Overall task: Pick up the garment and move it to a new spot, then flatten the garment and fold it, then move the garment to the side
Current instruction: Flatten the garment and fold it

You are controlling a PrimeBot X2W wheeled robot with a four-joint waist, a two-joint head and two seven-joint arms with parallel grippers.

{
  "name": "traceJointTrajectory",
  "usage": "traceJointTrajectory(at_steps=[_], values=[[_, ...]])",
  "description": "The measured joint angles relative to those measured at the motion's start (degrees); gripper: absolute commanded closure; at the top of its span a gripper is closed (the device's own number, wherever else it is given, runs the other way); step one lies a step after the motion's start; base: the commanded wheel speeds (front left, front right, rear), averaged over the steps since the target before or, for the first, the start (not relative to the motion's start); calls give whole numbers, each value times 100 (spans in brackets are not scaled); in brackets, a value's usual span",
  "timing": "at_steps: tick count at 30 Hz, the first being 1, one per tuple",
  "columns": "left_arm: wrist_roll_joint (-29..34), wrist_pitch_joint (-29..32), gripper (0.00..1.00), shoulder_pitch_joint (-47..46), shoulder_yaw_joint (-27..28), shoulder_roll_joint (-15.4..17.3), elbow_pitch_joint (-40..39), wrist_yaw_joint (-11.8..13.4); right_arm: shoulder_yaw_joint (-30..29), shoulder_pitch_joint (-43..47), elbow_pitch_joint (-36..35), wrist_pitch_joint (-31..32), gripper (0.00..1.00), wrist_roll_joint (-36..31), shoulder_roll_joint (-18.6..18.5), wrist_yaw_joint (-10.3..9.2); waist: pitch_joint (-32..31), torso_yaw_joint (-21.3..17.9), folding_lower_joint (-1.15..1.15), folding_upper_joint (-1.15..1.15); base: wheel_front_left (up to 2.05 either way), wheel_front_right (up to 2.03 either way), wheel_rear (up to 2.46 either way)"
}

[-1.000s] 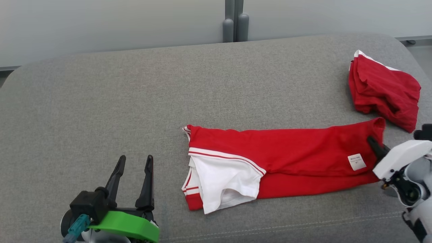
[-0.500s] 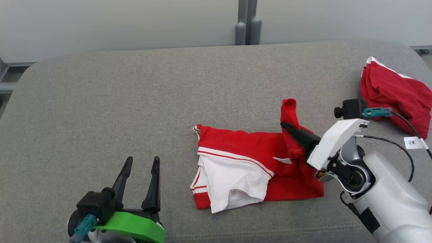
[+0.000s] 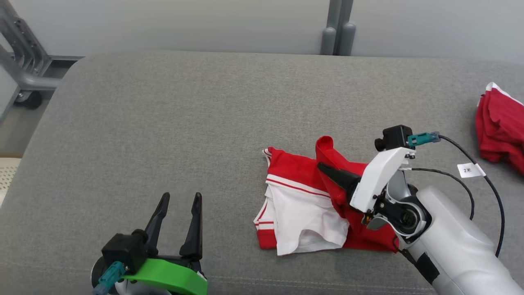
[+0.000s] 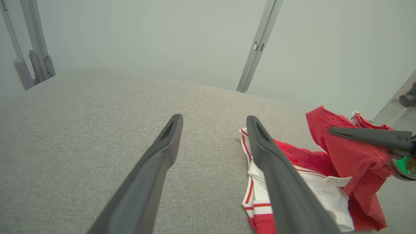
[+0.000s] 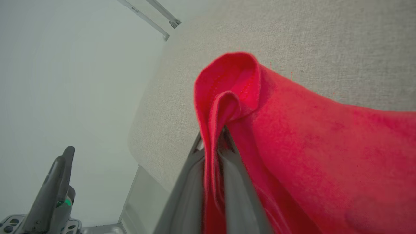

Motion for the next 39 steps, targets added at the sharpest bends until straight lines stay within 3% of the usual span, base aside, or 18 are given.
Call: traceJointTrajectory(at_steps=[11, 12, 13, 14, 15, 17, 28, 39], values=[[-87, -35, 0, -6, -52, -31, 132, -1, 324, -339, 573, 165, 100, -322, 169, -253, 11, 410, 0, 0, 0, 0, 0], [-87, -45, 0, -8, -60, -33, 148, -1, 375, -373, 628, 199, 93, -375, 188, -289, 12, 438, 0, 0, 0, 0, 0], [-87, -48, 0, -10, -66, -37, 159, -1, 425, -403, 692, 213, 93, -432, 196, -294, 12, 465, 0, 0, 0, 0, 0], [-90, -49, 0, -13, -66, -42, 168, -1, 479, -441, 759, 243, 80, -487, 194, -296, 11, 488, 0, 0, 0, 0, 0], [-92, -49, 0, -18, -70, -44, 180, -1, 523, -473, 818, 246, 58, -539, 193, -309, 9, 509, 0, 0, 0, 0, 0], [-93, -77, 0, -19, -59, -46, 185, -1, 632, -554, 906, 255, 0, -690, 199, -347, 2, 538, 0, 0, 0, 0, 0], [-102, -142, 0, -20, 13, -56, 249, -1, 561, -1182, 799, 112, 0, -715, 448, -220, -98, 394, 0, 0, 0, 0, 0], [-92, -149, 0, -14, 46, -56, 177, -1, 300, -819, 788, -286, 0, -788, -379, -103, -154, 7, 0, 0, 0, 0, 0]])
